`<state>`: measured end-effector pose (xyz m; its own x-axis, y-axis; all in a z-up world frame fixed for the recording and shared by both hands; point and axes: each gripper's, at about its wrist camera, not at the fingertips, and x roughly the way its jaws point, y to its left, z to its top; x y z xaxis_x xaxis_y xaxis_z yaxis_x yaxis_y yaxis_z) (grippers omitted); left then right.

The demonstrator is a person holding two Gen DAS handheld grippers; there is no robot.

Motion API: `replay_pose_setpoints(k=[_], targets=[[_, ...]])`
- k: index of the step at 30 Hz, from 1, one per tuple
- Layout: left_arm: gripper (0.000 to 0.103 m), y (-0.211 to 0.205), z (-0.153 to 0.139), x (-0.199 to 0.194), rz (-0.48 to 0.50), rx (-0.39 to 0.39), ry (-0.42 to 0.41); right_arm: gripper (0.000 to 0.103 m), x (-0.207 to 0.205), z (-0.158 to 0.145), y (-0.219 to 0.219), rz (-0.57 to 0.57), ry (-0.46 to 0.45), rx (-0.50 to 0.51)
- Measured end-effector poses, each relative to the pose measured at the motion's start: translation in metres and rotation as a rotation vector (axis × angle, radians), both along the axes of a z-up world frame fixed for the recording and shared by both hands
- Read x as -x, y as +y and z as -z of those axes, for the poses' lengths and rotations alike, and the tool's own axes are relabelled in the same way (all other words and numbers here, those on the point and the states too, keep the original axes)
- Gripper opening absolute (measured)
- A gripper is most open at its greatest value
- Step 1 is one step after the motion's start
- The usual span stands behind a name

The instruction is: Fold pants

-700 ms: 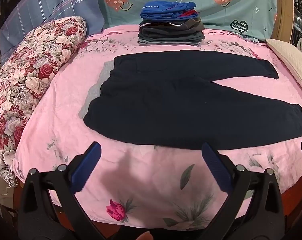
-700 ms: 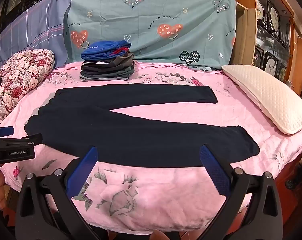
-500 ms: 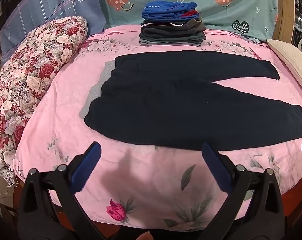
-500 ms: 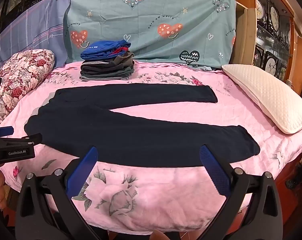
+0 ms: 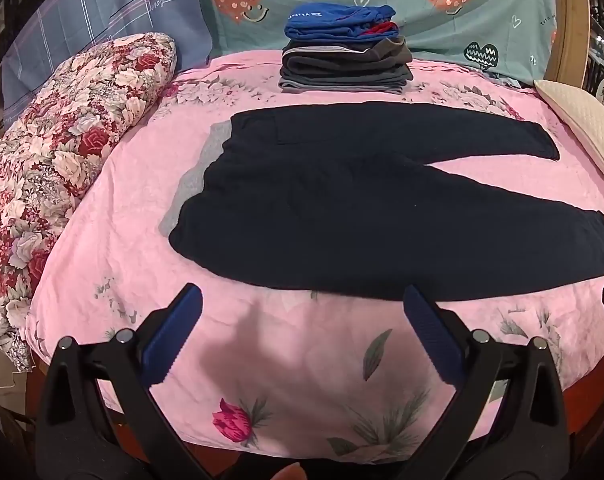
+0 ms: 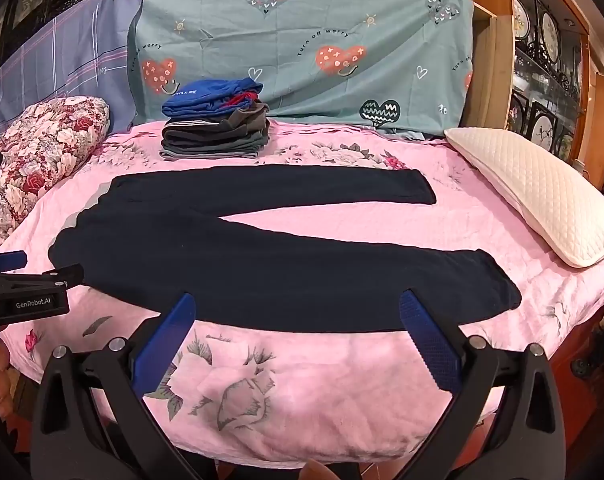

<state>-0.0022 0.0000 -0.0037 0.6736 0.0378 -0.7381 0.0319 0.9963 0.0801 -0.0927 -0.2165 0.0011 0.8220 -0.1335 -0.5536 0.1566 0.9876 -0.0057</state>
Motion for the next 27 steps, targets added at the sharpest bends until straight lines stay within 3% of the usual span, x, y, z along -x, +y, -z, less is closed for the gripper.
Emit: replay_pose_setpoints(k=[27], targets=[[0.101,0.001,-0.001,-0.001,-0.013,0.005,-0.001,0.102,-0.001,0.006,0.005,-0.010,0.003,0.001]])
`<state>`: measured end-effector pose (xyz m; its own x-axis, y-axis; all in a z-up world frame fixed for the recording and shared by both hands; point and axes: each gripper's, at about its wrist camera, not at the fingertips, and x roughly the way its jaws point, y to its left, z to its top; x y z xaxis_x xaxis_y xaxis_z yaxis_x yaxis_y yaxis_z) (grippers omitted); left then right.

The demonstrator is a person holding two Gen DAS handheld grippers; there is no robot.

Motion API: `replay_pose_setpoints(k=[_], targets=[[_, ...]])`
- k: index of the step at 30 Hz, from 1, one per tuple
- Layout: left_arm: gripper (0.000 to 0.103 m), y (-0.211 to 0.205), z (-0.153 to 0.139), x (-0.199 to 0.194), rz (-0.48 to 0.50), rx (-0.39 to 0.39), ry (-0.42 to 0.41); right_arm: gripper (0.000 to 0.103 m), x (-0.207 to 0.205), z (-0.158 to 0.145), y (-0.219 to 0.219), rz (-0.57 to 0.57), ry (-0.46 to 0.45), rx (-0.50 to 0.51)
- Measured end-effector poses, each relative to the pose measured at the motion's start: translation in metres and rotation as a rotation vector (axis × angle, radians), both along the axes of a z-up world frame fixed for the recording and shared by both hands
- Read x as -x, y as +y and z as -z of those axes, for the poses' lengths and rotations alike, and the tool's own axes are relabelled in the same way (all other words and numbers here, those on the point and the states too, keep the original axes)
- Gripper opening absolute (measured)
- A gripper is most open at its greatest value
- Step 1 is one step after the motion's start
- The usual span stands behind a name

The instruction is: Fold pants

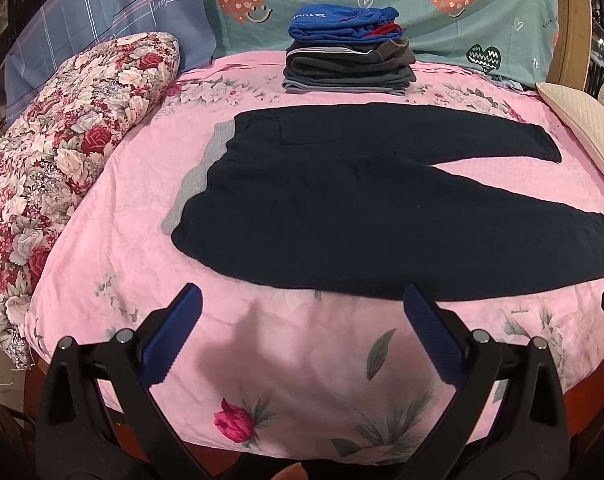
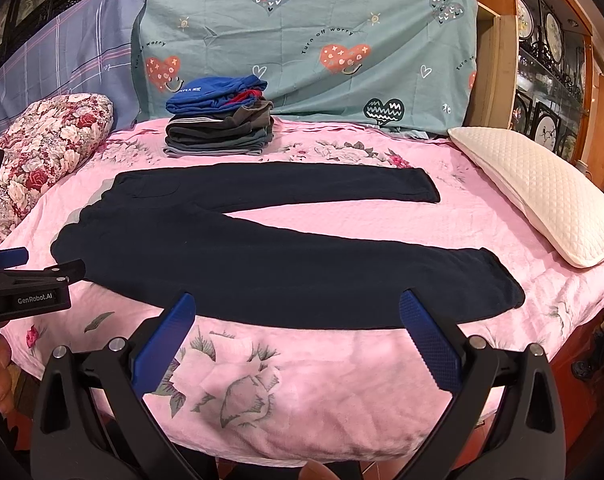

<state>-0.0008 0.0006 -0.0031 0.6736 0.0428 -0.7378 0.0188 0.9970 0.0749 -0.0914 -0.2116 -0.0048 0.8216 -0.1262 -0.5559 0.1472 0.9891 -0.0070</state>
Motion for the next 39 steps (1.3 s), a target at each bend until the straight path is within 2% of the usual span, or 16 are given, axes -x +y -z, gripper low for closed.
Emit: replay_pose_setpoints(k=[39], targets=[[0.101,-0.0003,-0.0004,0.0005,0.007,-0.001,-0.009,0.102,-0.0048,-0.0002,0.0001,-0.017,0.007,-0.004]])
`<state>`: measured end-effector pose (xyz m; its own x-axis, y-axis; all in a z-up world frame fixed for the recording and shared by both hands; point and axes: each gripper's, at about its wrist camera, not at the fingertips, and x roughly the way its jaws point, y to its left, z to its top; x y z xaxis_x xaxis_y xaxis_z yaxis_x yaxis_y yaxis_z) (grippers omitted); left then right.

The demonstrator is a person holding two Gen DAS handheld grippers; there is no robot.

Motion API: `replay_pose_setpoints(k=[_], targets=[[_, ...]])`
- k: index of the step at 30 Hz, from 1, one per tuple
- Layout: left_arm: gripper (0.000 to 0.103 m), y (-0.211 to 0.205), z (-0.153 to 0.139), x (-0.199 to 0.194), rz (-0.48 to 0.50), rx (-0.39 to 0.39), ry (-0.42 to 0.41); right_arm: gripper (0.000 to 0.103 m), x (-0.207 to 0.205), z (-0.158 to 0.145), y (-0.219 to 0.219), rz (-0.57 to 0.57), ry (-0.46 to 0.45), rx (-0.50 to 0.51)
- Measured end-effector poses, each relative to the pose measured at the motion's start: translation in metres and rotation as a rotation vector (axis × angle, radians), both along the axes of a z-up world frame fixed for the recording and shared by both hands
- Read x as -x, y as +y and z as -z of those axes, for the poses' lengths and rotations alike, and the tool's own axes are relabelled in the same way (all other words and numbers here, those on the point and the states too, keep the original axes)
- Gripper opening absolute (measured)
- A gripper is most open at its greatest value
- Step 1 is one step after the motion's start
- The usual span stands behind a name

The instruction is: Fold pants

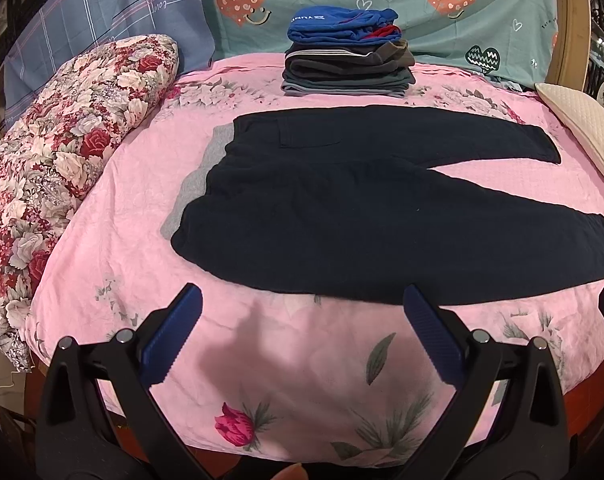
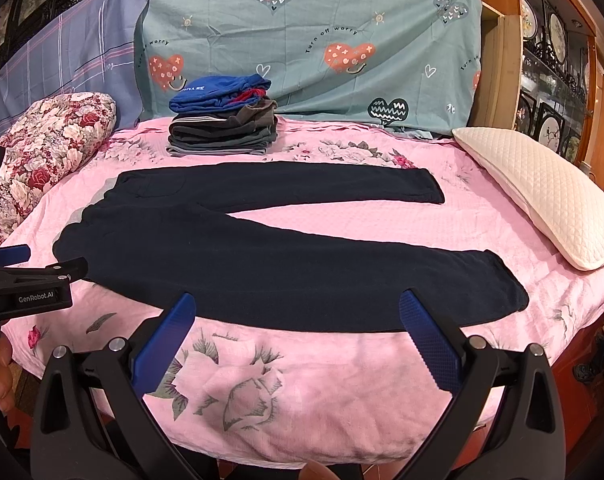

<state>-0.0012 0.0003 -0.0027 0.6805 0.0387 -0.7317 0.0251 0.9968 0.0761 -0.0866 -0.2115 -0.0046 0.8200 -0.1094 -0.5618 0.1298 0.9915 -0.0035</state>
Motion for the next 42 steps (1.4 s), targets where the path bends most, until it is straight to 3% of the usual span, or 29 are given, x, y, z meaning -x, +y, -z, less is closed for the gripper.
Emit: replay_pose_setpoints(k=[15,20,24,29,35,42], targets=[[0.101,0.009,0.009,-0.019,0.000,0.010,0.028,0.102,-0.018,0.008,0.003,-0.019,0.037,0.008],[0.101,0.032,0.003,-0.050,-0.003,-0.011,0.051,0.102,-0.045,-0.006,0.004,-0.108,0.046,0.049],[0.101,0.054,-0.011,-0.100,-0.008,-0.017,0.050,0.102,-0.089,-0.024,-0.005,-0.151,0.070,0.081],[0.101,0.064,-0.016,-0.194,0.023,-0.048,0.087,0.102,-0.162,-0.034,-0.026,-0.185,0.148,0.034],[0.101,0.058,0.017,-0.291,0.050,-0.077,0.171,0.102,-0.256,-0.024,-0.033,-0.269,0.219,0.039],[0.101,0.056,0.050,-0.331,0.089,-0.077,0.219,0.102,-0.365,0.006,-0.020,-0.418,0.320,0.020]])
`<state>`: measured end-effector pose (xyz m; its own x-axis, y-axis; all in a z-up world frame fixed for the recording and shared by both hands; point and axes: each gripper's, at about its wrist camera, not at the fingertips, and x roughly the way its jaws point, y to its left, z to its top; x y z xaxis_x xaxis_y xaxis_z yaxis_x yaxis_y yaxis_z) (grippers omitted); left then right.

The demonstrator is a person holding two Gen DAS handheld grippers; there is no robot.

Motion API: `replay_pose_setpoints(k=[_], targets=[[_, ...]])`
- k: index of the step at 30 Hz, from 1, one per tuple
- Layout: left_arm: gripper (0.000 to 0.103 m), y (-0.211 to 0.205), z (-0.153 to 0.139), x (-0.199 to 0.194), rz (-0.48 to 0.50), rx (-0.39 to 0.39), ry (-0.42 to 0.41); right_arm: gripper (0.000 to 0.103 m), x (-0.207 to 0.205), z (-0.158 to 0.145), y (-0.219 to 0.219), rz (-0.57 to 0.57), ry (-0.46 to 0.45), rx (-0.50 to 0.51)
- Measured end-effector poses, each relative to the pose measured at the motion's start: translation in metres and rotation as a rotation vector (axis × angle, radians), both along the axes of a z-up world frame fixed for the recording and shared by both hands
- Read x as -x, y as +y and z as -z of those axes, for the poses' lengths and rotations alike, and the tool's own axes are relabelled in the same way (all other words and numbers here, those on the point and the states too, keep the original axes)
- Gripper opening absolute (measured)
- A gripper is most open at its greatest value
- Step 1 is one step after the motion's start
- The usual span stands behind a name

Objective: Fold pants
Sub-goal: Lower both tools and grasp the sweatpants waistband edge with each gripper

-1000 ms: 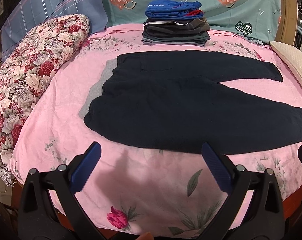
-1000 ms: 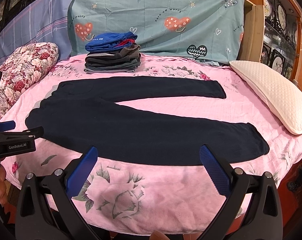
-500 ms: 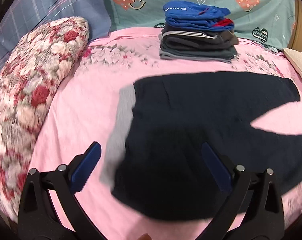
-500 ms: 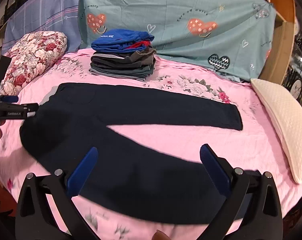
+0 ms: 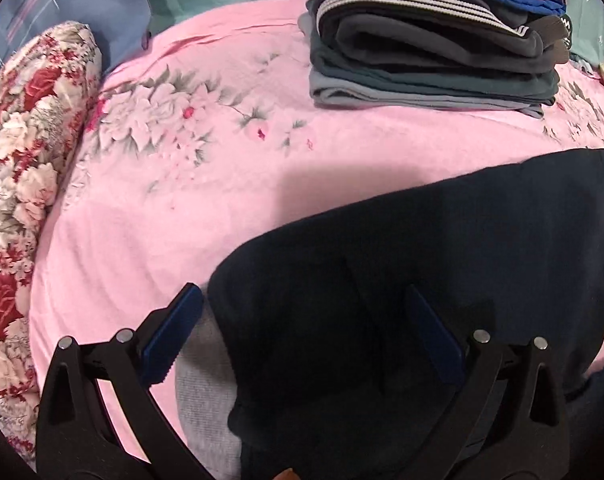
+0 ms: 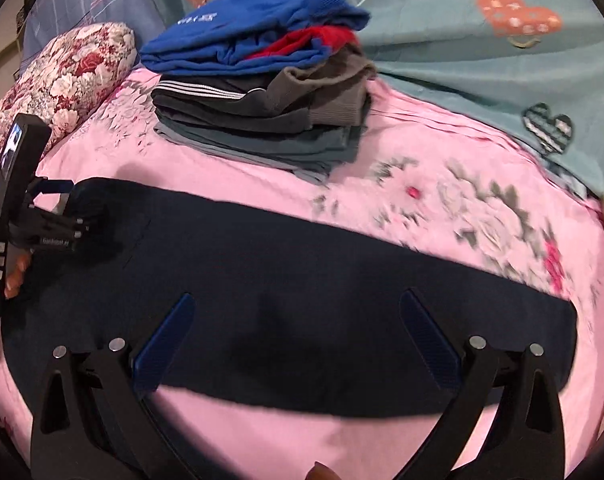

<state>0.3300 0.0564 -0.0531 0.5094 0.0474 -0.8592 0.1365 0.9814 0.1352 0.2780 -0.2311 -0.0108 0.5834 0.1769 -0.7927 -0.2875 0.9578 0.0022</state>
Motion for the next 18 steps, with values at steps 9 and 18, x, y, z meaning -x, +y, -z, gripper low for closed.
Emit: replay_pose_setpoints(k=[9,18], targets=[[0.058,-0.006,-0.003,0.016,0.109,0.020,-0.041,0.099,-0.074,0.032,0.014,-0.120,0.082,0.121],[0.025,-0.001,-0.007,0.020,0.076,0.044,-0.049,0.012,-0.080,0.047,-0.007,-0.161,0.160,0.062]])
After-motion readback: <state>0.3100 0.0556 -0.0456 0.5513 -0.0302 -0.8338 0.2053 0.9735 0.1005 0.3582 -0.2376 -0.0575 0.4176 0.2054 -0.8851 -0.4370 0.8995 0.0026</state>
